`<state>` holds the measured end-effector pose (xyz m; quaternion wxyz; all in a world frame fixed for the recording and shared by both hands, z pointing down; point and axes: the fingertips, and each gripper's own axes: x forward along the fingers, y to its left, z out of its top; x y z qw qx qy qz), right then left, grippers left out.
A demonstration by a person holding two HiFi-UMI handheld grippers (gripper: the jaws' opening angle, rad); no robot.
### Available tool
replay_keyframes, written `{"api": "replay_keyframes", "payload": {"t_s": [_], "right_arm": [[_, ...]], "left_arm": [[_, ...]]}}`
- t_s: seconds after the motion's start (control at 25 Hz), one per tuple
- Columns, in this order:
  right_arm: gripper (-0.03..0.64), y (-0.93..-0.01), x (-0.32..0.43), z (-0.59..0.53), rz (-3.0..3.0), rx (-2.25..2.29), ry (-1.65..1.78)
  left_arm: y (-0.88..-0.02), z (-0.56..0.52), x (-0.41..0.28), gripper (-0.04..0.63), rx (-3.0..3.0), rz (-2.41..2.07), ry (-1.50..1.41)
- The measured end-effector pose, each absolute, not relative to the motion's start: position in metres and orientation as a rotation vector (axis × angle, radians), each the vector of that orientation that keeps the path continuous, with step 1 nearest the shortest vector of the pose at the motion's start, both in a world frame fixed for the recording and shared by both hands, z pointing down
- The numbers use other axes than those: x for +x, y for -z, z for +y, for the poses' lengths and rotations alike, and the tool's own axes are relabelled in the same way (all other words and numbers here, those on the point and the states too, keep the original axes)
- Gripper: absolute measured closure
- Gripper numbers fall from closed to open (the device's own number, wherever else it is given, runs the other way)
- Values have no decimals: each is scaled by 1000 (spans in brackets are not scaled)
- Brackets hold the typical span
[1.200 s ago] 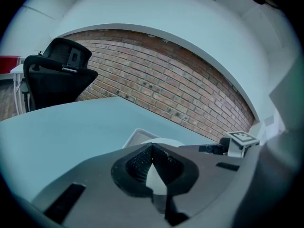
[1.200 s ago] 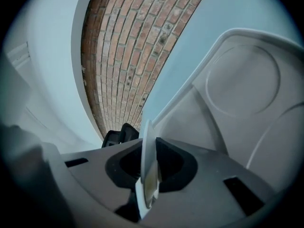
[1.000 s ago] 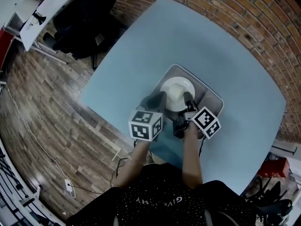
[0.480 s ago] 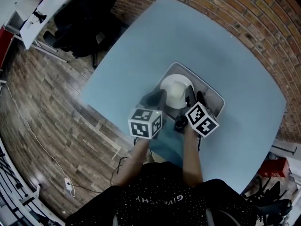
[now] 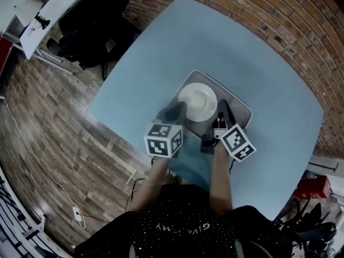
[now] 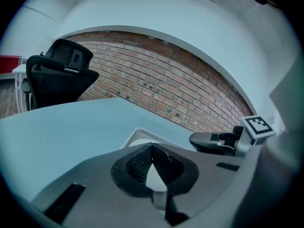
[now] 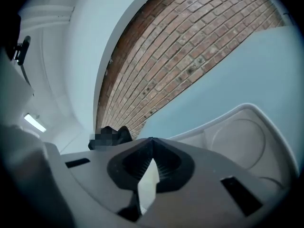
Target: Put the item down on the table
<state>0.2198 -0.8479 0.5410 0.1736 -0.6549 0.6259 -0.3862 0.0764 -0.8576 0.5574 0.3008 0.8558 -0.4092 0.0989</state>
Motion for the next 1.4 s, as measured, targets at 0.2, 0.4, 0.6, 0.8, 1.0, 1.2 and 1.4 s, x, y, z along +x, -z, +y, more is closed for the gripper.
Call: {"api": "replay_keyframes", "payload": {"t_s": [0.2, 0.4, 0.6, 0.8, 1.0, 1.2, 1.4], "right_arm": [[603, -533, 220, -837, 1716, -1607, 1211], [604, -521, 213, -830, 1766, -1538, 1239], [604, -517, 217, -828, 1776, -1518, 1244], [604, -519, 224, -829, 1760, -1537, 1244], [604, -523, 235, -826, 1735, -1535, 1256], [604, -526, 237, -826, 1706, -1519, 1261], [604, -524, 233, -827, 1732, -1518, 1261]], "left_arm": [[-557, -852, 84, 584, 2278, -1090, -255], [-552, -852, 85, 584, 2289, -1104, -248], [-546, -858, 86, 584, 2305, -1114, -243], [-546, -861, 87, 584, 2312, -1109, -252], [-551, -859, 94, 584, 2310, -1089, -258], [-554, -857, 95, 584, 2311, -1080, -262], [-552, -855, 96, 584, 2312, -1076, -265]]}}
